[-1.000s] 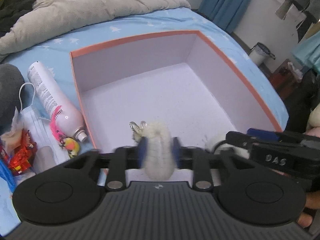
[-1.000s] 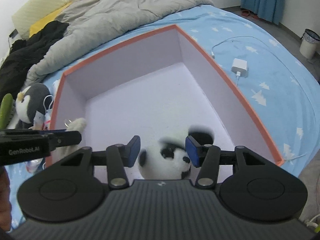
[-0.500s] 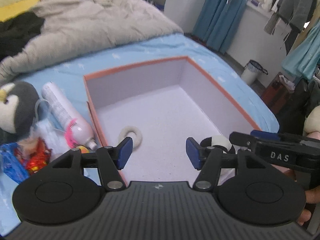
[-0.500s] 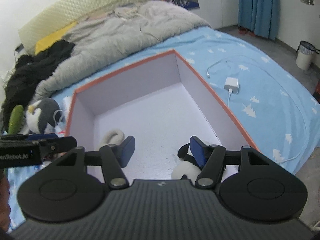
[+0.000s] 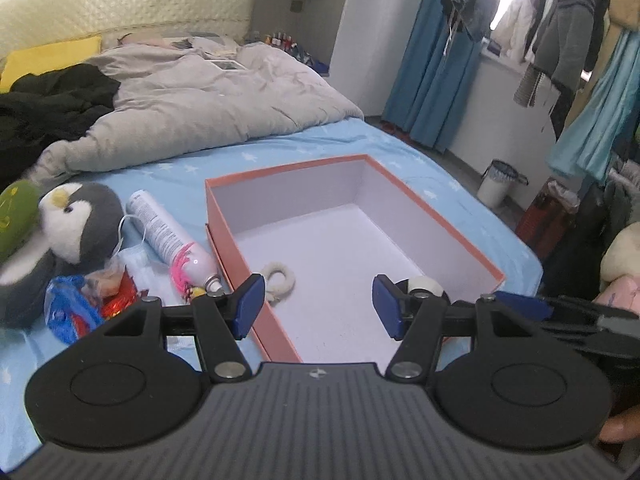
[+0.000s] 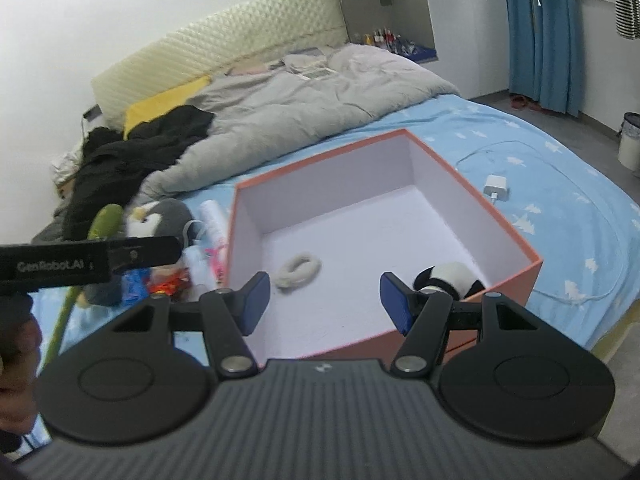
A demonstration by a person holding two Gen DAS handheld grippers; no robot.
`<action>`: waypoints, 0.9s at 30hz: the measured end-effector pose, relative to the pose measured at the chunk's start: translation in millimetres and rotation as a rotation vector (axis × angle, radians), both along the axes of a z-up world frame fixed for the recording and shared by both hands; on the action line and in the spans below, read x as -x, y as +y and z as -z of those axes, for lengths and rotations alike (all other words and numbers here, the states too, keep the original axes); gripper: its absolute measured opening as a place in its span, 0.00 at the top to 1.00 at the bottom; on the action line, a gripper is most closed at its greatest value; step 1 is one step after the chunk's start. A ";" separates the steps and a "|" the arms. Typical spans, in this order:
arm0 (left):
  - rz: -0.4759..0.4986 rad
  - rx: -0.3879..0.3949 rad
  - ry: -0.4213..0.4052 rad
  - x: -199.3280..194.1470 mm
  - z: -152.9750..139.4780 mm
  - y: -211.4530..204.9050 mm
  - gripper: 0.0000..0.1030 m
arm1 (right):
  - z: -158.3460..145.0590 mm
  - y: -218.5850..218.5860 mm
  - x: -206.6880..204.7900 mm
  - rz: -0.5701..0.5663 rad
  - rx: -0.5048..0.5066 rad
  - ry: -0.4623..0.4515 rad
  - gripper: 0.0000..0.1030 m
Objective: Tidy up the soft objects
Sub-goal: 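Open both tools to drop the hair tie and panda inside the pink box, then withdraw both tools from the box toward the snack wrappers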
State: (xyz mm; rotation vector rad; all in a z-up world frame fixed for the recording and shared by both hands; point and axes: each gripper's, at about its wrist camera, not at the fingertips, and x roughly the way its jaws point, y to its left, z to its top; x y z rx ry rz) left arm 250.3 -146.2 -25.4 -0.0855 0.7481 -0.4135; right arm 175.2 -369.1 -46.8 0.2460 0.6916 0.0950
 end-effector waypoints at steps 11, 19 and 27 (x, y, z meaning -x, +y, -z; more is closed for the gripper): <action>-0.072 0.045 0.015 65.3 2.2 42.8 0.36 | -6.8 33.5 55.7 -0.036 0.017 -0.066 0.38; -0.113 0.032 0.011 97.1 5.2 71.0 0.36 | -5.3 57.6 83.9 -0.063 0.007 -0.069 0.38; -0.158 0.038 0.030 120.3 12.6 95.4 0.36 | 7.3 82.0 102.3 -0.094 0.019 -0.028 0.38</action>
